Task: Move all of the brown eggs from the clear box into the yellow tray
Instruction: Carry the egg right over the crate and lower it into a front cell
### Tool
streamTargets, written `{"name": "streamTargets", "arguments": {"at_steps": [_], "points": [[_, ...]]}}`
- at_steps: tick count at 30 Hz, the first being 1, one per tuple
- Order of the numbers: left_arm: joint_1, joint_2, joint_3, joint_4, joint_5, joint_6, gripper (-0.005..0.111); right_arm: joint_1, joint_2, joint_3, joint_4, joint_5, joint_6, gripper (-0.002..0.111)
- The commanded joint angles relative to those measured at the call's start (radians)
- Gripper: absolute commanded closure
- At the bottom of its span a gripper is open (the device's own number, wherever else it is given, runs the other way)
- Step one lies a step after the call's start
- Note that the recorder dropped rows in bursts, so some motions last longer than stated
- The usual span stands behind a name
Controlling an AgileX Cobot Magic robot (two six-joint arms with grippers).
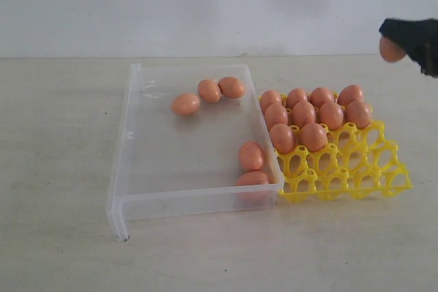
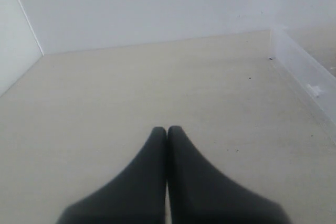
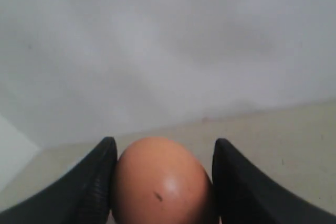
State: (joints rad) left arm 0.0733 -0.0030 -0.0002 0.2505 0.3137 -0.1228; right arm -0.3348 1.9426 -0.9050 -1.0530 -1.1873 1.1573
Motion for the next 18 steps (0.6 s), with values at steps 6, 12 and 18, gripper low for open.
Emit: {"name": "streamTargets", "arguments": {"at_steps": [6,12,18], "points": [[-0.004,0.003,0.000,0.002,-0.003,-0.004,0.111,0.056,0.074,-0.014,-0.314,-0.034,0.009,0.109],[-0.004,0.003,0.000,0.002,-0.003,-0.004,0.111,0.150,0.074,-0.014,-0.341,0.126,-0.018,0.109],[-0.004,0.003,0.000,0.002,-0.003,-0.004,0.111,0.176,0.074,-0.014,-0.380,0.180,-0.031,0.109]]}}
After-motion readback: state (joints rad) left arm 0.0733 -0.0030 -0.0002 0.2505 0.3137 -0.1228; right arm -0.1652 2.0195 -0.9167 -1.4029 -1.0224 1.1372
